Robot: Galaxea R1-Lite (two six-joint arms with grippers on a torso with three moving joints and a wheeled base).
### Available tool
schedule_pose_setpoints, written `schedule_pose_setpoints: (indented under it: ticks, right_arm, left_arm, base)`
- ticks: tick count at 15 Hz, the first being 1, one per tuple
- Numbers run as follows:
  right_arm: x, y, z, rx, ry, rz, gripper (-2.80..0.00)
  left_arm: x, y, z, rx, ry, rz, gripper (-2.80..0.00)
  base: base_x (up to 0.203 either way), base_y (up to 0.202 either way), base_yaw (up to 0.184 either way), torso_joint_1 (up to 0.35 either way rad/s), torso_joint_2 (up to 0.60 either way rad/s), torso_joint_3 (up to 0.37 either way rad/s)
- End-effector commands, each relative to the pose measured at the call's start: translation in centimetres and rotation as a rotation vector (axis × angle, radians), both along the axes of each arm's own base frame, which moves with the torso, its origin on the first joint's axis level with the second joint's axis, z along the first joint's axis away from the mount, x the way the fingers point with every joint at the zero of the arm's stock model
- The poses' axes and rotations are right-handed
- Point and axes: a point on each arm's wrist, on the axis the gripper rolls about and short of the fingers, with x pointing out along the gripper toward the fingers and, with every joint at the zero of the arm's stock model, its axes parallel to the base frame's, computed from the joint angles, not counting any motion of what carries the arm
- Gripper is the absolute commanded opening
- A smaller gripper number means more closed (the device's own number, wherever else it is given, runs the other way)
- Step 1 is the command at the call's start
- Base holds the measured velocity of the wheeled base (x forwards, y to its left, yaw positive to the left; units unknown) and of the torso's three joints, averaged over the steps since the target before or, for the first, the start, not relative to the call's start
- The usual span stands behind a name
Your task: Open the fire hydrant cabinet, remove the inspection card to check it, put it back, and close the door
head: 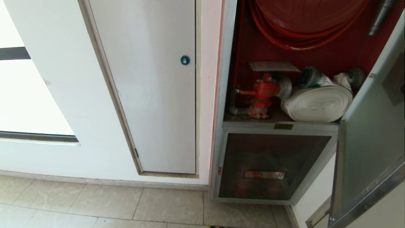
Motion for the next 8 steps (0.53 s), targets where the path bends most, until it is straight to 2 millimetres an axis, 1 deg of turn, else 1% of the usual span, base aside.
schedule_pose_setpoints:
  ticks: [1, 8]
  right_arm:
    - [0.02, -0.04, -0.12, -0.007, 0.005, -0.027, -2.80]
    - [0.03, -0.53, -0.26, 0.017, 0.017, -0.140, -2.80]
  left_arm:
    - [0.00, 0.00, 0.03, 0.000, 0.000, 0.000, -2.80]
    - [0.00, 0.00, 0.03, 0.000, 0.000, 0.000, -2.80]
  base:
    - [0.000, 0.000, 0.000, 0.000, 0.00, 0.000]
    - [0.000, 0.000, 0.000, 0.000, 0.00, 0.000]
